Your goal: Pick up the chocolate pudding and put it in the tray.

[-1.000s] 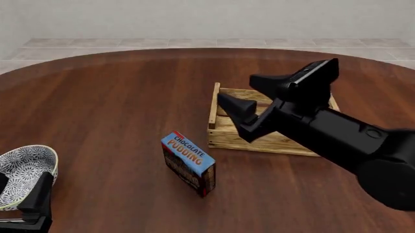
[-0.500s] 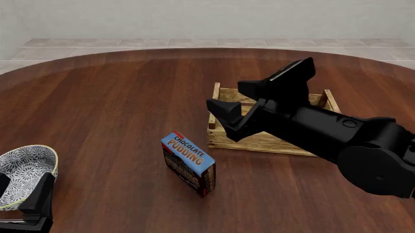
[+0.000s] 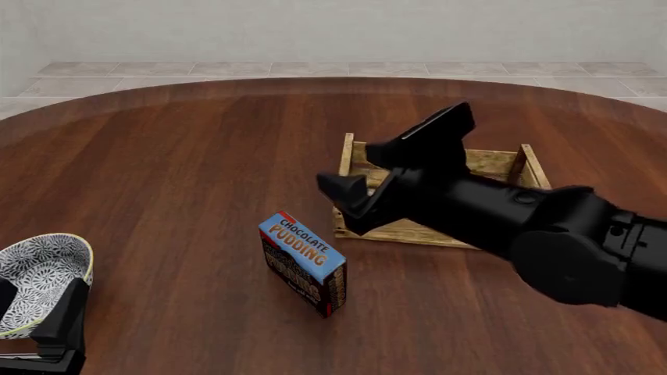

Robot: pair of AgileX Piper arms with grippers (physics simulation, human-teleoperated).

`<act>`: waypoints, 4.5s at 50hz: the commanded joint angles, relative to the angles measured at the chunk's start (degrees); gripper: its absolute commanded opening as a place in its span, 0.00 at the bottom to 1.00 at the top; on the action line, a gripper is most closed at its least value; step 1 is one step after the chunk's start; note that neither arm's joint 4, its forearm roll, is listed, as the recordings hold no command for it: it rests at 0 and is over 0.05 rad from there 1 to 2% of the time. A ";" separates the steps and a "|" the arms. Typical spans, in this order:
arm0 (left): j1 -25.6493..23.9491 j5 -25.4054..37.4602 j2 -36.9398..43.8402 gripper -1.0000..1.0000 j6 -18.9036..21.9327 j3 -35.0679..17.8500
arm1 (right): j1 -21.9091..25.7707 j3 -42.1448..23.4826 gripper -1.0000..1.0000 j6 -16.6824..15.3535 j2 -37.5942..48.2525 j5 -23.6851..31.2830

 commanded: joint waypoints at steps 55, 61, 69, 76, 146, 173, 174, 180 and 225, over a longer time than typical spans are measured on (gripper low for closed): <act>-0.17 -0.19 0.40 1.00 0.63 0.00 | 0.77 3.34 1.00 2.13 12.08 -5.50; -0.16 -0.02 0.41 1.00 0.69 0.00 | 0.77 3.76 1.00 2.34 12.90 -6.19; -0.22 0.05 0.42 1.00 0.64 0.00 | 1.09 4.04 1.00 2.62 13.64 -6.67; -0.21 0.13 0.43 1.00 0.65 0.00 | 0.99 4.31 1.00 2.78 14.06 -7.03; 0.01 0.42 0.48 1.00 0.75 0.01 | 1.90 5.00 1.00 4.69 21.37 -11.34; 0.00 0.84 0.34 1.00 0.63 0.01 | 2.32 5.31 1.00 5.60 24.66 -13.11; 0.03 0.75 0.43 1.00 0.61 0.01 | 2.41 5.36 1.00 5.71 24.94 -13.33; -0.07 0.90 0.36 1.00 0.55 0.01 | 2.51 5.50 1.00 5.99 25.64 -13.75; 0.22 0.91 0.67 1.00 0.48 0.01 | 3.17 7.91 0.00 4.79 24.07 -17.22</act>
